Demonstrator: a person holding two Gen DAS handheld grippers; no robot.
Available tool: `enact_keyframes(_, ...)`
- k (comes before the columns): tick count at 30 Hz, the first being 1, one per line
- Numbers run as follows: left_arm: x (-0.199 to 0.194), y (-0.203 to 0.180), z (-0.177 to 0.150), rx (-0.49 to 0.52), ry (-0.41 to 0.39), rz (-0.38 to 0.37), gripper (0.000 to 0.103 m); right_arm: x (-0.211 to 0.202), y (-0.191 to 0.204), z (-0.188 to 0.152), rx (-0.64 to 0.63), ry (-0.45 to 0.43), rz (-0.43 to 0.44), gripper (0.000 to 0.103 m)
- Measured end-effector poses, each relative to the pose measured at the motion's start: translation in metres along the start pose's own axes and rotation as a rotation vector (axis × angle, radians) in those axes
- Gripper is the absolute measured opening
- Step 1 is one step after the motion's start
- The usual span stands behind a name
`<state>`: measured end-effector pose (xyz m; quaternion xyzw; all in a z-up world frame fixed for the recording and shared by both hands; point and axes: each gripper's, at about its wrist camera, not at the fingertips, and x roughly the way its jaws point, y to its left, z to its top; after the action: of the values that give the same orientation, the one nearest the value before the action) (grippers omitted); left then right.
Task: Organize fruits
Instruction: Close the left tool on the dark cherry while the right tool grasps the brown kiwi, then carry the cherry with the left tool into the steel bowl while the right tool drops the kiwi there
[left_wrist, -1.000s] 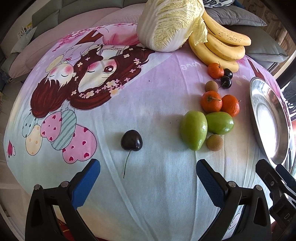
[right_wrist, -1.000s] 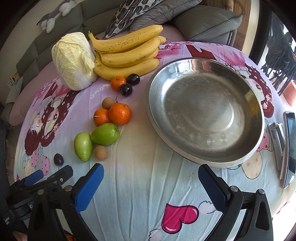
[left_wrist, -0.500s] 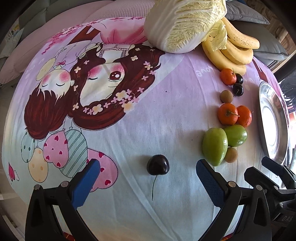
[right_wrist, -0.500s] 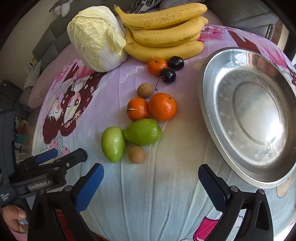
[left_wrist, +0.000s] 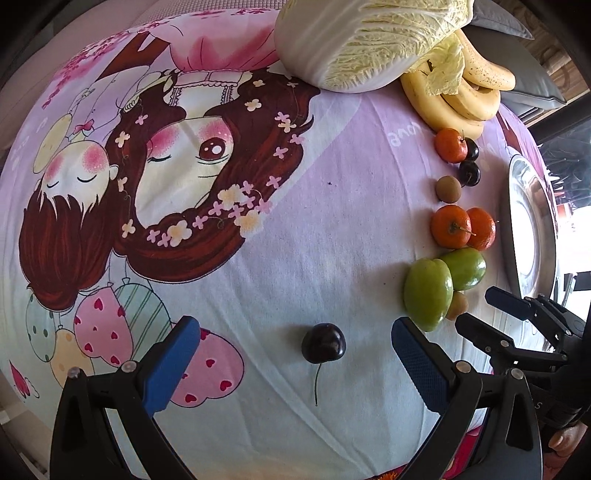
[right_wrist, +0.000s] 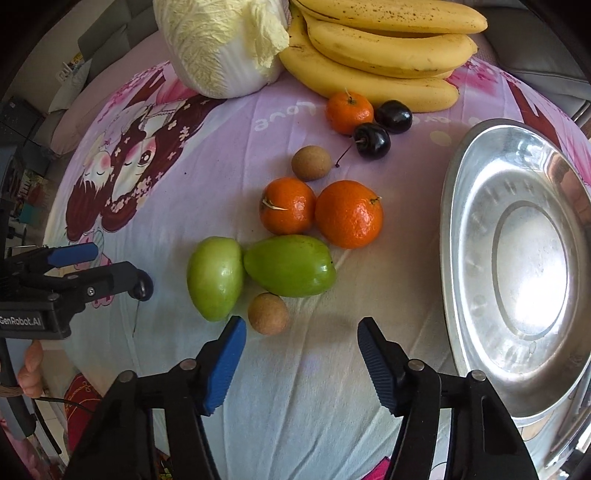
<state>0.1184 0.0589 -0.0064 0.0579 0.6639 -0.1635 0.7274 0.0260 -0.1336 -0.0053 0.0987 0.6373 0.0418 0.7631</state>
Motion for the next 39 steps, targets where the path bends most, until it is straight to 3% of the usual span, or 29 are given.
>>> enact_keyframes(3,-0.001,0.002,0.006,0.012,0.040,-0.017,0.093,0.002,0.007,0.003,-0.017,-0.002,0.008,0.054)
enact_keyframes(8,0.015,-0.014,-0.002,0.035,0.064,-0.063,0.066,0.008,0.014,0.006,-0.034,0.006,0.003,0.036)
enact_keyframes(12,0.028,-0.020,0.000,0.032,0.068,-0.048,0.056,0.011,0.019,0.006,-0.042,0.009,0.020,0.027)
enact_keyframes(15,0.020,-0.022,-0.009,0.029,0.061,-0.062,0.042,0.014,0.023,0.007,-0.050,0.003,0.011,0.027)
enact_keyframes(17,0.027,-0.027,-0.005,0.028,0.067,-0.077,0.027,0.013,0.024,0.006,-0.045,-0.005,0.014,0.026)
enact_keyframes(20,0.035,-0.031,0.000,0.021,0.059,-0.072,0.027,0.007,0.026,0.005,-0.034,-0.036,0.044,0.026)
enact_keyframes(21,0.024,-0.019,-0.011,0.015,0.061,-0.078,0.027,0.002,0.025,0.004,-0.032,-0.049,0.048,0.026)
enact_keyframes(26,0.009,-0.030,-0.012,-0.017,0.078,-0.088,0.027,-0.022,0.024,-0.001,-0.007,-0.123,0.037,0.026)
enact_keyframes(33,-0.026,-0.060,-0.001,-0.042,0.062,-0.143,0.027,-0.047,0.013,0.001,0.060,-0.216,-0.004,0.027)
enact_keyframes(39,-0.049,-0.096,0.013,-0.021,0.042,-0.153,0.027,-0.056,-0.011,0.005,0.149,-0.284,0.019,0.027)
